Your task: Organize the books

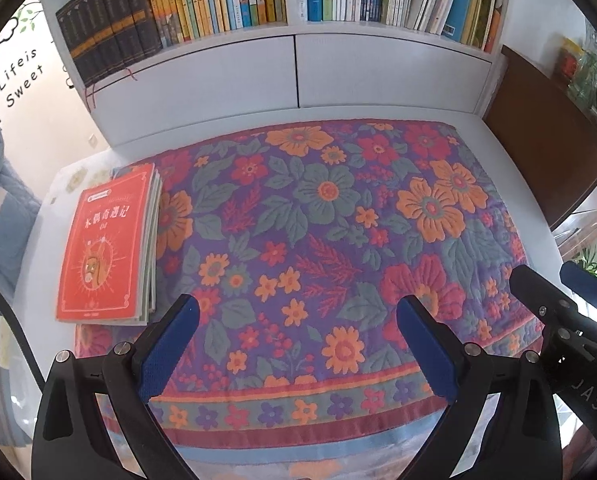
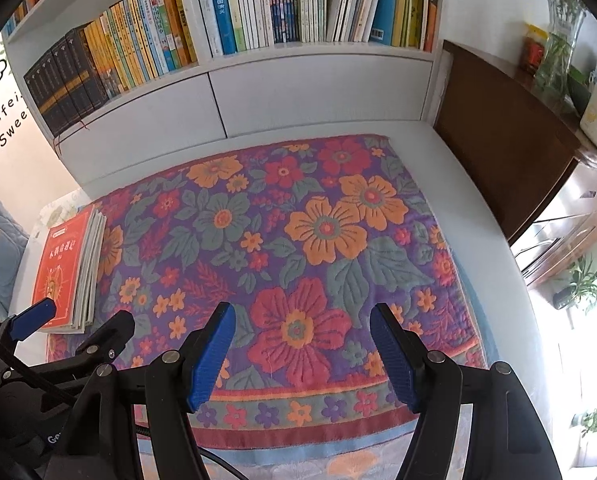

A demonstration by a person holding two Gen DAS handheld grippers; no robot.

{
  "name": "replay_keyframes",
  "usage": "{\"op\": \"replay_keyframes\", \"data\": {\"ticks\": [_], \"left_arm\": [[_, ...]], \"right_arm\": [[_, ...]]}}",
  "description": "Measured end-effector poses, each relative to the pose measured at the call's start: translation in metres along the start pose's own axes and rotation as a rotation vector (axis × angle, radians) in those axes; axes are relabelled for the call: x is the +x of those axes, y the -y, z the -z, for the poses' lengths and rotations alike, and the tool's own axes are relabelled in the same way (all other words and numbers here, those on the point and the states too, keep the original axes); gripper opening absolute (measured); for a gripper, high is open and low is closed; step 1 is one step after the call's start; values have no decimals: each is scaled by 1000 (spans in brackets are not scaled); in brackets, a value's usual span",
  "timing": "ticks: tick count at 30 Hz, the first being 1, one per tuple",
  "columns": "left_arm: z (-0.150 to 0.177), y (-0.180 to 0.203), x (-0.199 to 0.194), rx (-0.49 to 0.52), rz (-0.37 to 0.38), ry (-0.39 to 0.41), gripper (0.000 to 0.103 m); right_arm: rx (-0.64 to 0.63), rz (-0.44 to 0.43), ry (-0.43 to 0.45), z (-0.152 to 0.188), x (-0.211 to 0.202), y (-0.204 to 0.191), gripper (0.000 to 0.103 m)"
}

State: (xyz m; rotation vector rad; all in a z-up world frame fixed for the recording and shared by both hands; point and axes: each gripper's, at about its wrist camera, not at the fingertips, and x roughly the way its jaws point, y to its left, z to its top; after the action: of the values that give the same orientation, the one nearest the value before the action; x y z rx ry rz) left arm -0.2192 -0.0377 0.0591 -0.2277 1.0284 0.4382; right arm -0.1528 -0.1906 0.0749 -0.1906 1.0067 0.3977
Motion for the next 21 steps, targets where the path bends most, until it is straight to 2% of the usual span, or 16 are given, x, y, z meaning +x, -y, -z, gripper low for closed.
{"op": "replay_keyframes", "data": {"ticks": [4,21], "left_arm": [[1,3,3,1,2,-15,99],[4,7,10,24,3,-48,99]], "right_arm": [[-9,15,16,-2,-2,-1,68],[-8,30,-16,6,3,-3,68]]}}
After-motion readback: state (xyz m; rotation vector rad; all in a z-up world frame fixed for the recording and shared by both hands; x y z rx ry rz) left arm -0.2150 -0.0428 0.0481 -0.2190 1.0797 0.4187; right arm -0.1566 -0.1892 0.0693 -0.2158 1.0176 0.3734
